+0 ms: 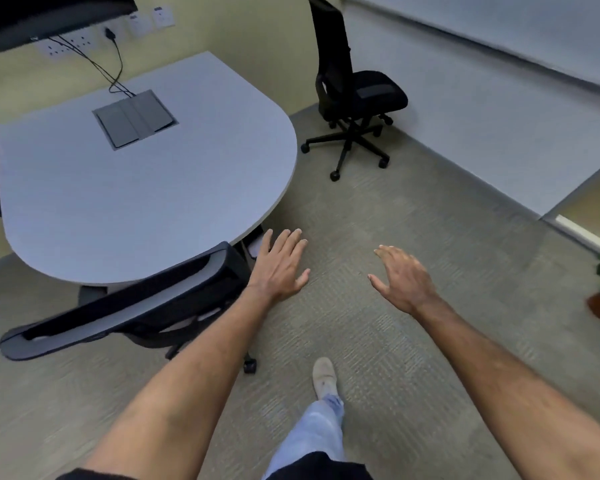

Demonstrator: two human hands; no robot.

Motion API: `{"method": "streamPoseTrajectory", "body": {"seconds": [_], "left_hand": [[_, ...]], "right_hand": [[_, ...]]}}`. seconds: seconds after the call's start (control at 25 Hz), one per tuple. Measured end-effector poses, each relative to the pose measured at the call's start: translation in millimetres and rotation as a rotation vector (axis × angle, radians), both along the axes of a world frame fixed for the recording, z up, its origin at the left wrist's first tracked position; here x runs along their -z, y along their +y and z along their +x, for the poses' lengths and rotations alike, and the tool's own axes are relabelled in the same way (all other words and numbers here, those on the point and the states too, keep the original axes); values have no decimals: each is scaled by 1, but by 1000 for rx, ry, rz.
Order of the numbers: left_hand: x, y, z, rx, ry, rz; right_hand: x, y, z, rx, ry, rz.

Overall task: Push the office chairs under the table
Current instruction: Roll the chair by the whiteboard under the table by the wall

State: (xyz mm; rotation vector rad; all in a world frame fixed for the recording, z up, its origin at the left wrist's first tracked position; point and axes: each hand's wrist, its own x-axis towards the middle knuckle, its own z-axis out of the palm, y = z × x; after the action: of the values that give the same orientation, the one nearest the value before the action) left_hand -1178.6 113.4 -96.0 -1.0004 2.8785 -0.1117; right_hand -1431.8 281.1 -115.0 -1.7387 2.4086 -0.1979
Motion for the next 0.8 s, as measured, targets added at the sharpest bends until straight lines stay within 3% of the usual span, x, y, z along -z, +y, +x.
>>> {"method": "streamPoseTrajectory", "body": {"seconds": [0.28, 0.8], "left_hand": [[9, -112, -137, -42, 67, 98], [-9, -329, -305, -49, 152, 64]], "right_hand": [[-2, -79, -122, 73, 34, 95], [-27, -307, -306, 161, 4, -43]]}}
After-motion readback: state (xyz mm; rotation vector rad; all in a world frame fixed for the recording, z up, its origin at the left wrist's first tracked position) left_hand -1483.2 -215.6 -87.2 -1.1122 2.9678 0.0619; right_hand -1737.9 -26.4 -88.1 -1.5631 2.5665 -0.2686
